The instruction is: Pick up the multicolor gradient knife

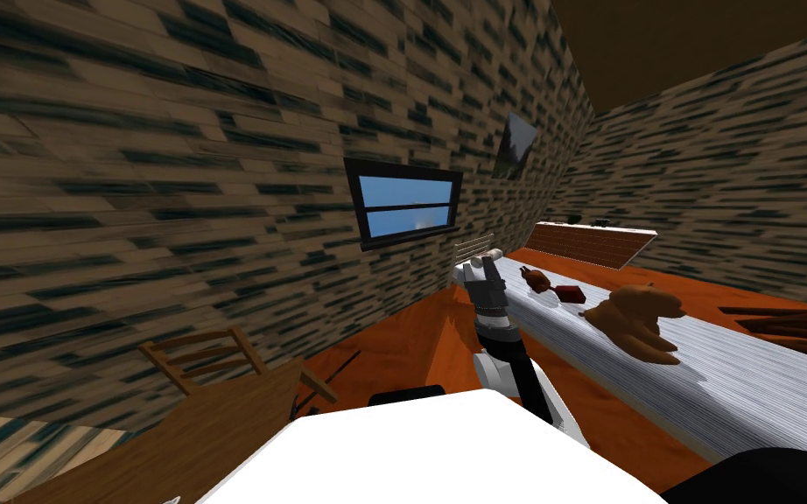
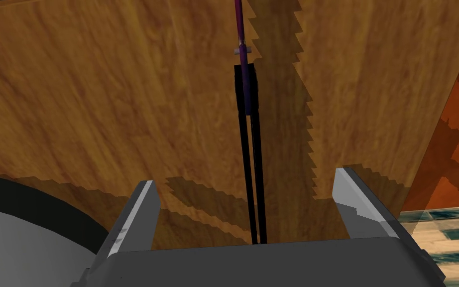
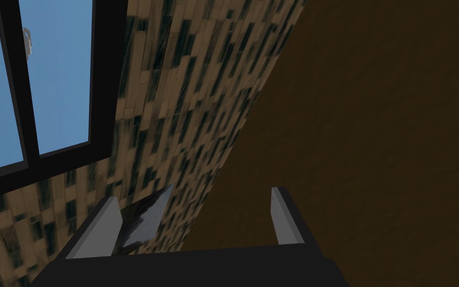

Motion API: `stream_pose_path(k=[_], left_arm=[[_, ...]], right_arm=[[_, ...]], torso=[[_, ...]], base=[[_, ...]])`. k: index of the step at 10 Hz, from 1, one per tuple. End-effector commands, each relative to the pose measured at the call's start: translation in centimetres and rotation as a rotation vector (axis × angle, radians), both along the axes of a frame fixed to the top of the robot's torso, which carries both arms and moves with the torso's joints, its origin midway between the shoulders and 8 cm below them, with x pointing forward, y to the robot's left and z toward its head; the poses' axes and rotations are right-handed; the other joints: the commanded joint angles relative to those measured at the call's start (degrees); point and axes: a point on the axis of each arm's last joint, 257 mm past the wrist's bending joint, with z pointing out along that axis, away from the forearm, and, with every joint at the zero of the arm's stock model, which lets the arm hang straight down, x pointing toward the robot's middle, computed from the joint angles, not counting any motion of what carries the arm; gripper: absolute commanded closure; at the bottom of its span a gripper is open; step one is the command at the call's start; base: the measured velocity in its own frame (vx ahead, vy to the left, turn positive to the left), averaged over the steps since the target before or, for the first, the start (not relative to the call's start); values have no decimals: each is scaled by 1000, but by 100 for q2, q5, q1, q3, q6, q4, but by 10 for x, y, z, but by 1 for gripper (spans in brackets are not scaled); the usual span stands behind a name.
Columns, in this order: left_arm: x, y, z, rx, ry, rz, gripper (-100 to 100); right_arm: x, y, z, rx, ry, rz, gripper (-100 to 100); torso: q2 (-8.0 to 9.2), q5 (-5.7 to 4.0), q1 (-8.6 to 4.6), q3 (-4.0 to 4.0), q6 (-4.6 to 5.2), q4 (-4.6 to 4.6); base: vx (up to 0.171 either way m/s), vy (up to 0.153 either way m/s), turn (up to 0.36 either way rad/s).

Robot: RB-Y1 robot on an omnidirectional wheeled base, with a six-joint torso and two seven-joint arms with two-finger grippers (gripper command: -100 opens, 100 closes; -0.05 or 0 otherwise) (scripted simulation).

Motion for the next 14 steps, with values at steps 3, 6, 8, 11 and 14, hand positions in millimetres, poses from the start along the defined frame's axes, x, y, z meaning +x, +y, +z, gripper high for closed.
stream_pose_path(k=[3,6,8,11,14], left_arm=[[1,1,-1,0,-3,28,-100],[0,1,-1,0,-3,33,100],[-1,1,-1,0,-2,34,100],[0,-3,1,-1,-5,21,100],[-1,-7,4,-1,-5,1,100]], right_arm=[[0,0,0,0,0,0,0],[0,0,0,0,0,0,0],[0,0,0,0,0,0,0],[0,0,0,0,0,0,0],[0,0,0,0,0,0,0]], torso=[[-10,1,7,-5,-4,-2],[-17,3,14,-9,-1,-2],[-17,3,15,-7,1,0],[-23,5,24,-11,-4,-1],[-35,7,33,-17,1,-1]], base=[[-18,-17,-20],[0,0,0],[0,0,0],[27,27,76],[46,40,59]])
